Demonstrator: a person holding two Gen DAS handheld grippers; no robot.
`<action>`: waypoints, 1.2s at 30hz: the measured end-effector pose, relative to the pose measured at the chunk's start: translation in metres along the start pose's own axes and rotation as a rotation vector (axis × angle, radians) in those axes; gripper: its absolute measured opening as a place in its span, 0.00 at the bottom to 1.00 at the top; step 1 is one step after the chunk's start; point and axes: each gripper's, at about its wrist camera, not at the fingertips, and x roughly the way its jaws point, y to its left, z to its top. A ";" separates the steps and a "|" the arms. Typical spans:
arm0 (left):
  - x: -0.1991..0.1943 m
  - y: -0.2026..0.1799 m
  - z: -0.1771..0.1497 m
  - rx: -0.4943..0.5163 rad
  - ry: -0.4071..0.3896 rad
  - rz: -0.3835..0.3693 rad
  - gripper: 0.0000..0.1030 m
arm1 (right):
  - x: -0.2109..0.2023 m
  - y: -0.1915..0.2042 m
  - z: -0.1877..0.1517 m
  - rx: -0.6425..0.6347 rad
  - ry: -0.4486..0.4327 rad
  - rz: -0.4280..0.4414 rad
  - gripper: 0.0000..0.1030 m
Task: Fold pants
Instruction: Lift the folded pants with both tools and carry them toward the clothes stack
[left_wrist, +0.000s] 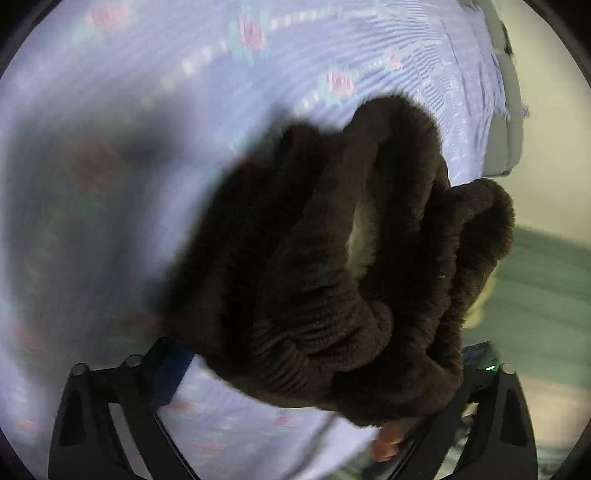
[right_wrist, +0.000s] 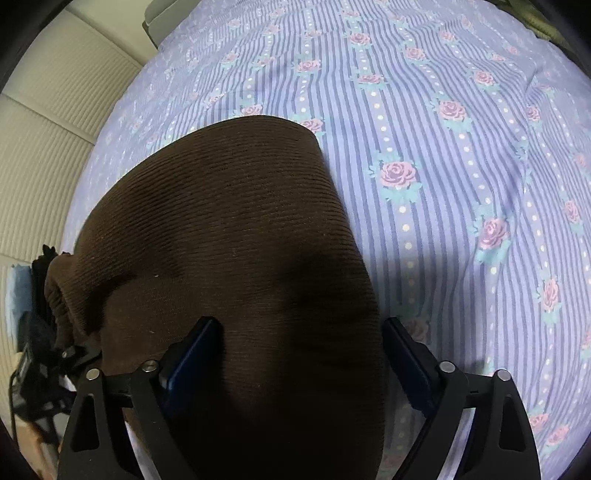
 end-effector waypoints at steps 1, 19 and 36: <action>-0.001 -0.003 -0.001 0.002 -0.013 0.013 0.82 | -0.001 0.001 0.001 0.005 0.006 0.029 0.71; -0.105 -0.102 -0.092 0.445 -0.243 0.125 0.56 | -0.146 0.031 -0.052 -0.103 -0.194 0.115 0.33; -0.252 -0.116 -0.235 0.467 -0.592 0.015 0.56 | -0.310 0.096 -0.119 -0.352 -0.411 0.209 0.33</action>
